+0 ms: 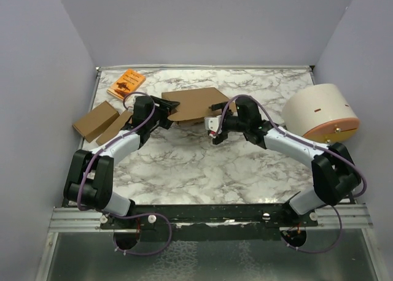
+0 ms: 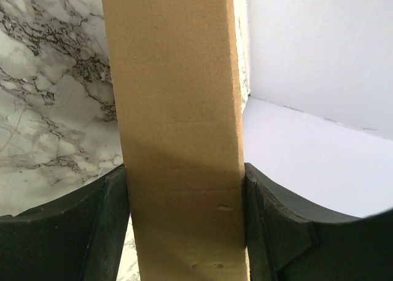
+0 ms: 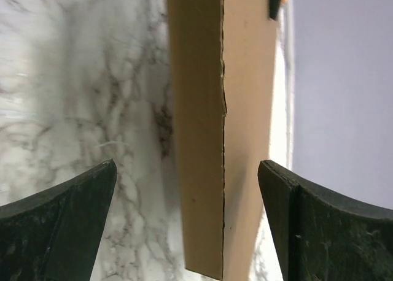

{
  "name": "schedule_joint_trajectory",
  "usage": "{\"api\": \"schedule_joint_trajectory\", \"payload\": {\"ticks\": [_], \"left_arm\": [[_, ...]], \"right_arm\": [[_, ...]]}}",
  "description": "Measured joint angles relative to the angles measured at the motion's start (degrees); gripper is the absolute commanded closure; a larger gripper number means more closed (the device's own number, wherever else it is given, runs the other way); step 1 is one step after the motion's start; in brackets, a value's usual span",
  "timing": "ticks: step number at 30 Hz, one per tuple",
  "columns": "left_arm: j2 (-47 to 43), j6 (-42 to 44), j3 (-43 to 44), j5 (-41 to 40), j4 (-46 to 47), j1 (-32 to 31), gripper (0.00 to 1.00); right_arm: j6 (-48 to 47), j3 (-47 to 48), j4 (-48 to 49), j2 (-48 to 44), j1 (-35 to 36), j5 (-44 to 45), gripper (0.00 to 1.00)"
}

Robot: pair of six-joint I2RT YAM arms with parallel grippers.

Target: Fold the paper box

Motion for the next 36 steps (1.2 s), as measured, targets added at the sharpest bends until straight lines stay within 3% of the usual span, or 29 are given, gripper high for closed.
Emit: {"api": "schedule_joint_trajectory", "payload": {"ticks": [9,13,25,36], "left_arm": [[0.00,-1.31,0.00,1.86,-1.03,0.28,0.50],[0.00,-1.75,0.00,2.36,-1.27,0.31,0.50],[0.00,-2.25,0.00,3.02,-1.36,0.74,0.48],[-0.46,-2.64,-0.02,4.11,-1.18,1.53,0.21]], "right_arm": [[-2.34,-3.56,18.88,4.35,2.38,9.60,0.00],[-3.67,-5.53,24.96,6.84,3.80,11.61,0.04],[-4.57,-5.99,30.16,9.86,4.57,12.74,0.43],[-1.86,-5.66,30.16,9.92,4.57,12.96,0.52]]}}
